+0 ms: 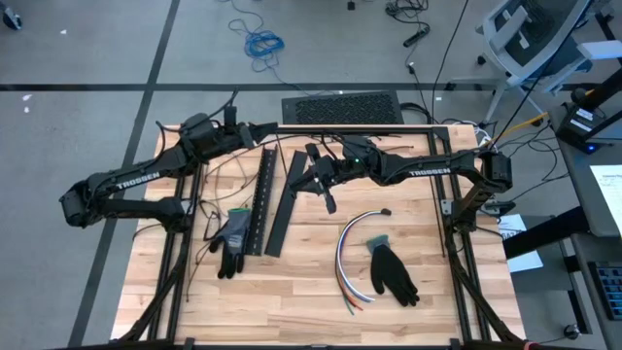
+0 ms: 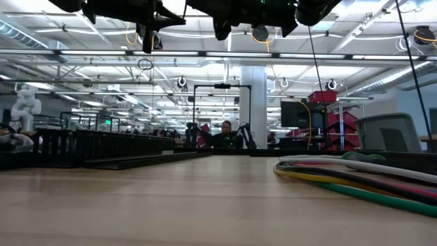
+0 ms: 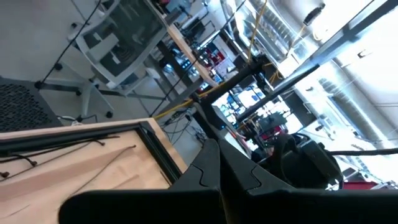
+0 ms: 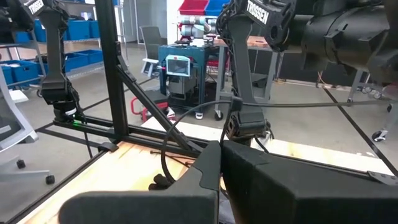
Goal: Ziptie cables
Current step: Wrap the cable wires with the black ziptie
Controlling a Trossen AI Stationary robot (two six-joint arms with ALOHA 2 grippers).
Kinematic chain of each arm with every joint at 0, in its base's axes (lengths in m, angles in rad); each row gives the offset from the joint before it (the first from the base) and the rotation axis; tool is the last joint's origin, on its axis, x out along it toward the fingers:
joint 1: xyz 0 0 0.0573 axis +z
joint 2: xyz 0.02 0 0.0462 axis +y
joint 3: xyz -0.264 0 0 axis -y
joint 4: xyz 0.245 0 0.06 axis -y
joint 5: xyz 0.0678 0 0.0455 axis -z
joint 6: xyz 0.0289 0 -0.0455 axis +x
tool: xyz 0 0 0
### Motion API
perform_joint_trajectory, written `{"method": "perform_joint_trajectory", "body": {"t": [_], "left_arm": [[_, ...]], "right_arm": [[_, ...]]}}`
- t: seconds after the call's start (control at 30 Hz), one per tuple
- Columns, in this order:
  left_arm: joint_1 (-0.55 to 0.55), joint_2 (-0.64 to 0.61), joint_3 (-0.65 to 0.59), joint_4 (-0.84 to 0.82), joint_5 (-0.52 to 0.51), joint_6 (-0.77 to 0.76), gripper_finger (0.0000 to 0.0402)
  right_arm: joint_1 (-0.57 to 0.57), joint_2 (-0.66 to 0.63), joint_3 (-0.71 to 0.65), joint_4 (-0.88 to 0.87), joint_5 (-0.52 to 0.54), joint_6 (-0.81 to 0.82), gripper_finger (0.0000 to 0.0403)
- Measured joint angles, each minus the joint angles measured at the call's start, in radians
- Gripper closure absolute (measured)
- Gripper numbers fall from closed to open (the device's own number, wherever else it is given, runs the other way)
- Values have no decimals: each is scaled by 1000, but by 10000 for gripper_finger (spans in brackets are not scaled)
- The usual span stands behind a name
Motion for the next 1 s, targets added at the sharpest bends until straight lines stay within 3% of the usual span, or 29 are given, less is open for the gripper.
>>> {"method": "perform_joint_trajectory", "body": {"t": [0.23,0.67,0.77,1.0], "left_arm": [[-18,0,0,6,31,3,393],[-30,-107,0,10,169,26,279],[-30,-134,0,5,207,26,269],[-30,-186,0,-1,216,29,267]], "right_arm": [[-1,0,0,0,0,-3,403],[-34,0,0,-185,2,-65,403],[-62,-1,0,-307,17,-90,403],[-120,-1,0,-792,234,-225,403]]}}
